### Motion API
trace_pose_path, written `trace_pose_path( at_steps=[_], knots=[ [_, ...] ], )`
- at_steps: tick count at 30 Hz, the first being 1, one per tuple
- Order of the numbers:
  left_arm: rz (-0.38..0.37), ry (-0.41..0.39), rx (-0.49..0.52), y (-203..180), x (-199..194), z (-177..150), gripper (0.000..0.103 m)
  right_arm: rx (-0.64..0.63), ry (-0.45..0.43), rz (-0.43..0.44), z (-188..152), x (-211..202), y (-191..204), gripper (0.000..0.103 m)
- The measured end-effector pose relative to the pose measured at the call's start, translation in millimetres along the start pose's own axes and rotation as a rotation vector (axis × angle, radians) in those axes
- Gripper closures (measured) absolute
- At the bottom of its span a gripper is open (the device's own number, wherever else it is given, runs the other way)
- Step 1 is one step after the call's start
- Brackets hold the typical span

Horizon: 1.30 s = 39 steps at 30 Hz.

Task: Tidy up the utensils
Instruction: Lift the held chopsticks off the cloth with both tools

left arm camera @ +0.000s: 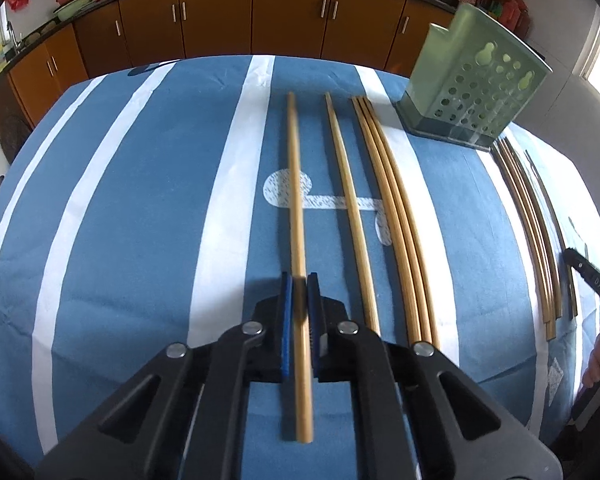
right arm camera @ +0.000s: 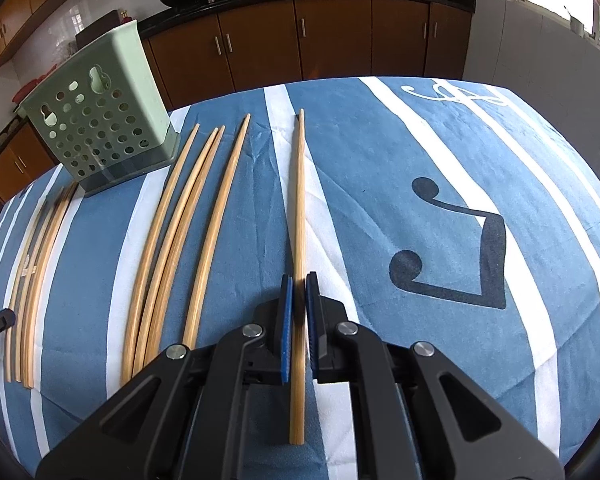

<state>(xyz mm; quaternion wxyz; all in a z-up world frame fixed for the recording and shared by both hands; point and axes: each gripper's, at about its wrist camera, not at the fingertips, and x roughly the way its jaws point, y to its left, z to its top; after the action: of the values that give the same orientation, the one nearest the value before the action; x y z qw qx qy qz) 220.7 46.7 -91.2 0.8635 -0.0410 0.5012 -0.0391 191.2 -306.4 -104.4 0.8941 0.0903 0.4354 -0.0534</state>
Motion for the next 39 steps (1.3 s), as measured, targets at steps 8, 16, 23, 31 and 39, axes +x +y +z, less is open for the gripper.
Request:
trace_pose_path(
  at_steps=[8, 16, 23, 31, 39],
  knots=[
    [0.039, -0.057, -0.008, 20.3, 18.5, 37.1, 0.095, 0.041, -0.018, -0.002, 17.1, 16.6, -10.8, 0.096],
    [-0.023, -0.066, -0.004, 26.5, 3.1, 11.4, 0.090, 0.052, -0.012, 0.035, -2.7, 2.0, -14.7, 0.095],
    [-0.010, -0.093, 0.004, 24.6, -7.5, -10.5, 0.091, 0.035, -0.018, 0.031, -18.5, -8.8, -13.1, 0.095],
    [-0.003, -0.082, 0.014, 24.5, -15.5, -13.7, 0.095, 0.074, -0.050, 0.062, -18.0, -24.2, -22.0, 0.096],
    [-0.002, -0.168, 0.037, 24.9, -53.4, -7.2, 0.095, 0.082, -0.125, 0.080, -12.8, -50.5, -26.1, 0.096]
  ],
)
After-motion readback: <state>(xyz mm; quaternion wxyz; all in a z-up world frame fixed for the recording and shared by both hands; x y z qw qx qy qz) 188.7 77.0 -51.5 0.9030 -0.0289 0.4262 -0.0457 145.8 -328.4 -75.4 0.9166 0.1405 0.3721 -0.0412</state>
